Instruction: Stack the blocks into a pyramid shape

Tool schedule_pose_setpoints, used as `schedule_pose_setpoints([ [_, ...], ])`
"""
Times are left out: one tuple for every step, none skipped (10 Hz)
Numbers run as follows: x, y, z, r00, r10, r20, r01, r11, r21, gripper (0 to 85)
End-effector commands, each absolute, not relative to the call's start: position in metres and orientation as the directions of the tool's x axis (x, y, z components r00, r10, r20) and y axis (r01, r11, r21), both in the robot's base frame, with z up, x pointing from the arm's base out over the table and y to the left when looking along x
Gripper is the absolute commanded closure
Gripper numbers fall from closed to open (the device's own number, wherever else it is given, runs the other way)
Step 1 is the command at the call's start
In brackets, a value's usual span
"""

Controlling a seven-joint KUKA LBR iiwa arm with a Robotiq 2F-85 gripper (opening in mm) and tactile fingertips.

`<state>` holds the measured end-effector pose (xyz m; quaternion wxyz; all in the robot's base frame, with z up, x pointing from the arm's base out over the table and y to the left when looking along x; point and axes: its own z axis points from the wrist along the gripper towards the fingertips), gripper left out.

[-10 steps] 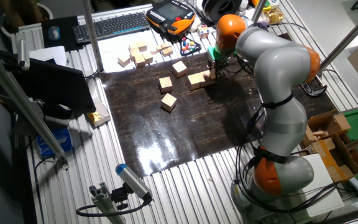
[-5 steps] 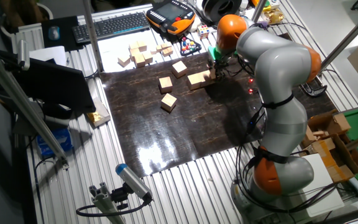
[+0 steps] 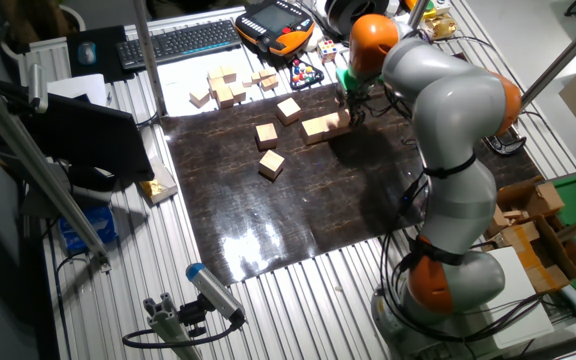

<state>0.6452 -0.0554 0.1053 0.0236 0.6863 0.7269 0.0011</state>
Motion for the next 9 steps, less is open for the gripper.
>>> schedule_pose_setpoints([
  [0.644,-0.051,0.122,-0.083,0.996,-0.035,0.996,0.084,0.033,7.7],
  [0.643,-0.045,0.129,-0.12,0.992,-0.038,0.992,0.121,0.038,7.7],
  [0.642,-0.039,0.133,-0.147,0.988,-0.043,0.988,0.149,0.042,6.0],
  [0.641,-0.032,0.137,-0.195,0.98,-0.042,0.979,0.197,0.048,5.7],
  [0.64,-0.025,0.14,-0.234,0.972,-0.032,0.971,0.235,0.037,7.3],
  [0.64,-0.017,0.141,-0.26,0.965,-0.035,0.965,0.261,0.036,9.7],
  [0.64,-0.009,0.142,-0.289,0.957,-0.038,0.957,0.29,0.029,19.3],
  [0.639,-0.002,0.142,-0.327,0.944,-0.034,0.945,0.328,0.013,28.3],
  [0.638,0.004,0.143,-0.356,0.934,-0.031,0.934,0.356,0.004,35.7],
])
